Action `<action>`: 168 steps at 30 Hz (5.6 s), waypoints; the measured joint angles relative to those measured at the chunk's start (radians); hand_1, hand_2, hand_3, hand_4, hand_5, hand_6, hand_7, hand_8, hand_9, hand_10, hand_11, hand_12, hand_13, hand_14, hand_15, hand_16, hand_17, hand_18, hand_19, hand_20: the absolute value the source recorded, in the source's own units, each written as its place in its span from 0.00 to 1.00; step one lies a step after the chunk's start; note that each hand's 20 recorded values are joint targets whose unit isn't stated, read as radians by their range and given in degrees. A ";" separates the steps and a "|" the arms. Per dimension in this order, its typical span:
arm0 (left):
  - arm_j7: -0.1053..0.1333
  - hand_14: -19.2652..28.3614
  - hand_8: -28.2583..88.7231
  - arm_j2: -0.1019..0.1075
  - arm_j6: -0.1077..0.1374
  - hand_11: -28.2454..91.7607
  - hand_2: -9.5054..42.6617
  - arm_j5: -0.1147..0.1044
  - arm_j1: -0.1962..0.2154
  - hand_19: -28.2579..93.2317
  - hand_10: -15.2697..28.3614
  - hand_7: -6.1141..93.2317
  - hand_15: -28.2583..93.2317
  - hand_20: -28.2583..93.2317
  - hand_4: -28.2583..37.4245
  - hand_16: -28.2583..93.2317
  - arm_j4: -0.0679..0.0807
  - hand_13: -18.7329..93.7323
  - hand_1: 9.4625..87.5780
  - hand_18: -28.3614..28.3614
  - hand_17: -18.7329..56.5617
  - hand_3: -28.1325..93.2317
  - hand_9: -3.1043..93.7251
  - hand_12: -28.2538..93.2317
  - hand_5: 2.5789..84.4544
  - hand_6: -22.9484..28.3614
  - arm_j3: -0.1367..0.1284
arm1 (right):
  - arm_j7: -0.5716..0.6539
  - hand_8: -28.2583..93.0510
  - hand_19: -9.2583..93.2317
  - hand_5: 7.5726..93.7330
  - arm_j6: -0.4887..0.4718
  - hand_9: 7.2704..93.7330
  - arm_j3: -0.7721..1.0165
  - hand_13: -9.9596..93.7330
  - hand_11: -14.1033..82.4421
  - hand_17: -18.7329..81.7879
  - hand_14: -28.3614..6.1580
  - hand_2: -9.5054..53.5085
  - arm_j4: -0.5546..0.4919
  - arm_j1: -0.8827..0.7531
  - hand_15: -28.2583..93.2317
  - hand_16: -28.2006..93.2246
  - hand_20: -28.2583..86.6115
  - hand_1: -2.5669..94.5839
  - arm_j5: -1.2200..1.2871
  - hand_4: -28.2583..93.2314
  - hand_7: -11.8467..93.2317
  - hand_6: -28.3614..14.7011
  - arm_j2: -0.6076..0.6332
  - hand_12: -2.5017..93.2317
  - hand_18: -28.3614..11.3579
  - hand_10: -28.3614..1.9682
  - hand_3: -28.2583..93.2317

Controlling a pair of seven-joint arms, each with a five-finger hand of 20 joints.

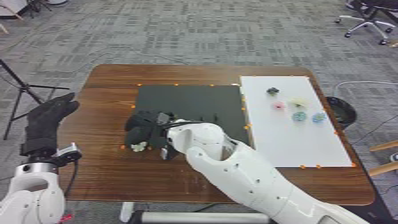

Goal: Arrange flowers

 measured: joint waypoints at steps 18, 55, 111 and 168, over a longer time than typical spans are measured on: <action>-0.005 0.76 0.18 0.001 0.000 0.43 0.21 -0.001 0.021 0.35 0.68 0.21 0.38 0.40 0.10 0.26 -0.011 0.52 0.23 0.75 0.32 0.80 0.57 0.36 0.57 0.51 -0.019 | 0.295 0.18 0.72 0.53 0.117 0.67 -0.130 0.88 0.23 0.56 0.59 0.22 -0.228 0.068 0.62 0.48 0.65 0.42 0.570 0.11 0.20 0.57 0.132 0.13 0.19 0.54 0.71; -0.001 0.77 0.18 -0.006 -0.004 0.43 0.21 -0.003 0.001 0.35 0.67 0.22 0.39 0.40 0.10 0.26 -0.005 0.52 0.22 0.76 0.29 0.80 0.57 0.35 0.57 0.51 -0.004 | 0.401 0.19 0.73 0.43 -0.121 0.48 -0.013 0.86 0.20 0.53 0.54 0.30 -0.124 0.028 0.63 0.47 0.63 0.36 0.685 0.13 0.17 0.50 0.072 0.09 0.15 0.48 0.70; 0.000 0.76 0.18 -0.031 -0.003 0.43 0.20 -0.002 0.064 0.35 0.68 0.22 0.39 0.40 0.12 0.26 -0.031 0.54 0.24 0.74 0.34 0.80 0.57 0.36 0.58 0.51 -0.012 | 0.125 0.19 0.66 0.47 0.193 0.57 0.821 0.73 0.27 0.48 0.48 0.00 -0.351 -0.580 0.54 0.48 0.69 0.38 -0.071 0.03 0.26 0.61 0.752 0.24 0.18 0.48 0.79; 0.003 0.76 0.18 -0.034 0.004 0.43 0.21 -0.003 0.071 0.34 0.68 0.22 0.39 0.40 0.10 0.26 -0.032 0.54 0.24 0.73 0.34 0.80 0.57 0.36 0.59 0.51 -0.054 | 0.136 0.30 0.68 0.79 0.459 0.92 0.454 0.86 0.20 0.53 0.70 0.00 -0.359 -0.263 0.62 0.54 0.71 0.66 0.135 0.09 0.35 0.73 0.777 0.40 0.26 0.65 0.70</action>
